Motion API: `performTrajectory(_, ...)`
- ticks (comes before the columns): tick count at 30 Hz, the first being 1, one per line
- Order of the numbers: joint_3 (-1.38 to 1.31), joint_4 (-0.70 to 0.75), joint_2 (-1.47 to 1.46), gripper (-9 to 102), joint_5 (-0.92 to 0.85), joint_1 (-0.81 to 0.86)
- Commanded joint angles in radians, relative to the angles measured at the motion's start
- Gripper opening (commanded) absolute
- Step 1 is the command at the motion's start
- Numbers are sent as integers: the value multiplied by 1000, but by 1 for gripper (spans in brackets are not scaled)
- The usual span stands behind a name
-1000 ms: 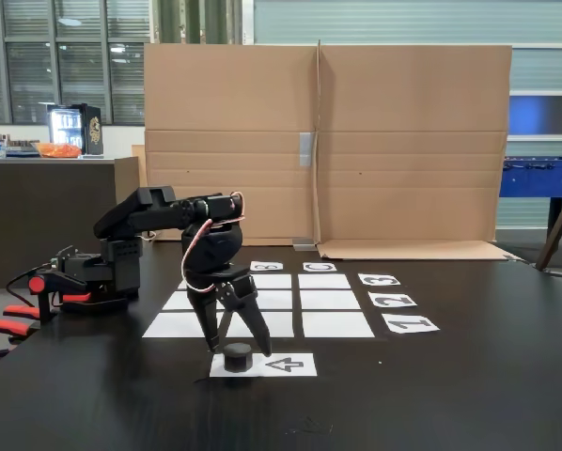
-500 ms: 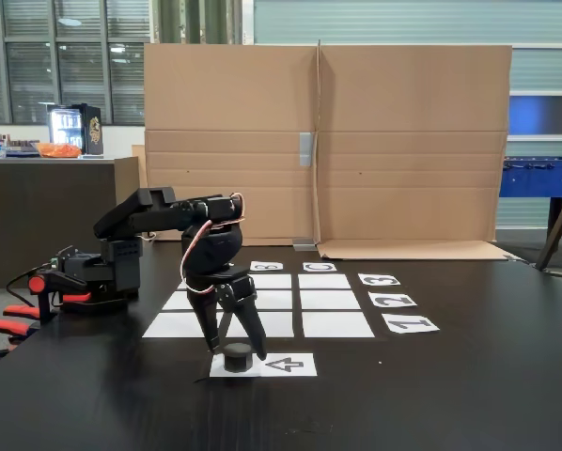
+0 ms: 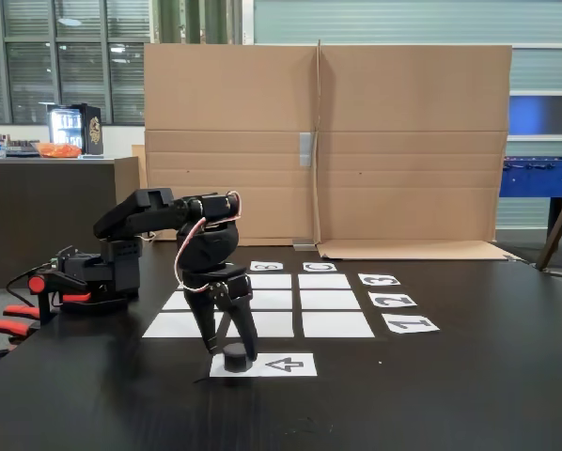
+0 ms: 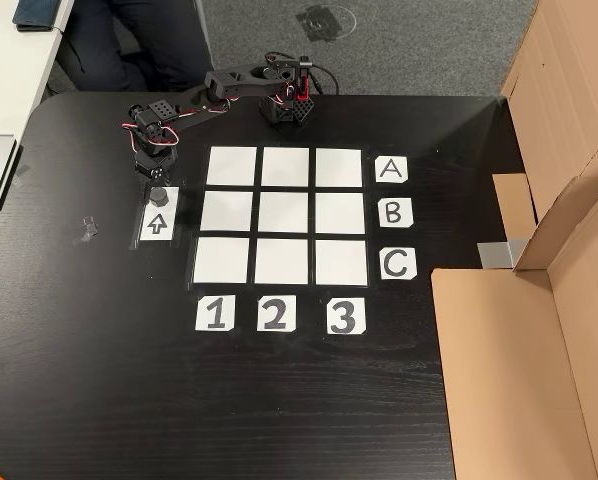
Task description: Pick up a new token and place it in the grid on square A2.
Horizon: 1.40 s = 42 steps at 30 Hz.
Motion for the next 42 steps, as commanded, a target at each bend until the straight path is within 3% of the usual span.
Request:
performTrajectory(1,-32,-3,6,29,9,9)
performTrajectory(19,-40,-5,-2,31,-3,3)
performTrajectory(42,-40,0,-9,23,-25,-12)
